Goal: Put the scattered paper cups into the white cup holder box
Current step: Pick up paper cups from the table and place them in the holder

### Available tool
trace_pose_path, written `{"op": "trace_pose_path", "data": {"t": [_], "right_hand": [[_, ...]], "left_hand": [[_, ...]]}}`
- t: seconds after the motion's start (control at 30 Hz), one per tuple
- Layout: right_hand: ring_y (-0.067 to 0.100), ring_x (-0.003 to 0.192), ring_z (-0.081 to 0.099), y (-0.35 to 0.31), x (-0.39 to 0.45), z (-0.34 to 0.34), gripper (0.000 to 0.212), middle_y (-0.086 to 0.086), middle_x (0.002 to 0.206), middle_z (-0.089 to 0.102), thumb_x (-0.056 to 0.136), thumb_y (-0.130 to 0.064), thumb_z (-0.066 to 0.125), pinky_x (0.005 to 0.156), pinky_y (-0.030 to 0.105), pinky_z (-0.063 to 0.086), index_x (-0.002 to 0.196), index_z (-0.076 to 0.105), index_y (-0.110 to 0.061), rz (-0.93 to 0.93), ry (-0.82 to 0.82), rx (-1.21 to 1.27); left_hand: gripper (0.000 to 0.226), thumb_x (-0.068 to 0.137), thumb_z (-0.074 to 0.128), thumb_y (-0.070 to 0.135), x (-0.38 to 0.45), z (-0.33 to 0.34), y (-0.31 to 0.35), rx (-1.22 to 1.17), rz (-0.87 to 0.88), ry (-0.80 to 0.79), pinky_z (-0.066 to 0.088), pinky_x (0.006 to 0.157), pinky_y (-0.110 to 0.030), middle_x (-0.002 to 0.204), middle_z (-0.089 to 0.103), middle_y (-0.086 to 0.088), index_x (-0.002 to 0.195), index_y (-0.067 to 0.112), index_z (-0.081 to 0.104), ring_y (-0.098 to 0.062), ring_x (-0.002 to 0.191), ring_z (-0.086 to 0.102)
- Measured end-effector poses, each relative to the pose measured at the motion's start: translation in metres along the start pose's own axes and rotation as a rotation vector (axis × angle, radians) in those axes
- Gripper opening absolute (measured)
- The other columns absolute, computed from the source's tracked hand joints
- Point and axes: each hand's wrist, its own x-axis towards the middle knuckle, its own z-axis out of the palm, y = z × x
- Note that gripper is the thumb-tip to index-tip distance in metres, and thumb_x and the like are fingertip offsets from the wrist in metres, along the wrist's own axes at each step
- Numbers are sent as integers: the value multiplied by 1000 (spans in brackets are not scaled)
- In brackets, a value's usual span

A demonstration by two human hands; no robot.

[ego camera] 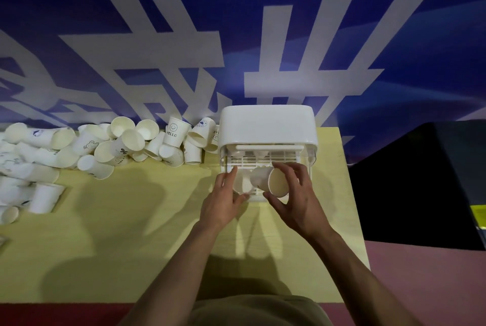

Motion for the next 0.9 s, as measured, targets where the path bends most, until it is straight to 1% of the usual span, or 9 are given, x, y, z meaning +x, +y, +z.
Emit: {"op": "trace_pose_path", "data": {"t": [0.1,0.23,0.37,0.43,0.57,0.7,0.8,0.9], "right_hand": [[12,122,50,-6,10,7,64,-1,139,41,91,-39,76,94,19,49,147,46,-29,-34,-19,-9],[19,118,53,-8,22,23,66,1,138,42,92,-43,74,94,30,52,150,45,-31,-88,-77,-38],[24,117,54,-7,29,43,70,1,138,44,89,-47,76,87,40,56,151,46,-33,-87,-140,-135],[27,119,53,-5,34,50,74,2,139,47,85,-47,79,86,44,57,151,47,-32,-55,-176,-204],[33,118,54,-8,44,64,78,5,138,54,81,-48,83,92,43,53,149,51,-27,-49,-237,-306],[36,116,56,-4,49,76,79,5,137,59,77,-51,85,91,47,54,145,55,-23,-52,-277,-402],[37,115,56,-5,51,83,80,5,137,60,76,-51,85,91,46,52,144,55,-20,-39,-299,-425],[36,118,56,-9,52,87,81,5,138,60,75,-53,85,91,46,52,143,54,-21,-28,-319,-439]], "left_hand": [[77,94,64,49,-14,-6,-6,-34,28,40,59,76,-43,144,32,14,156,39,20,-7,90,67],[72,95,65,44,-32,-10,-19,-34,26,79,56,69,-36,143,33,13,154,40,23,-2,77,66],[73,95,63,51,-47,-16,-30,-35,-13,91,58,75,-39,145,30,14,154,42,22,2,74,64],[74,94,63,52,-52,-18,-33,-34,-17,98,58,75,-40,145,30,13,154,42,22,3,74,63],[74,94,65,50,-64,-25,-40,-49,-29,113,58,73,-39,144,32,12,155,40,23,2,76,63],[74,93,64,52,-72,-29,-48,-47,-29,127,59,74,-41,145,31,14,154,40,24,1,78,64],[72,93,64,53,-77,-32,-54,-57,-36,136,59,75,-41,145,32,14,153,41,25,1,79,65],[71,93,64,53,-82,-35,-60,-72,-35,141,59,74,-41,143,34,15,152,41,26,1,79,65]]}}
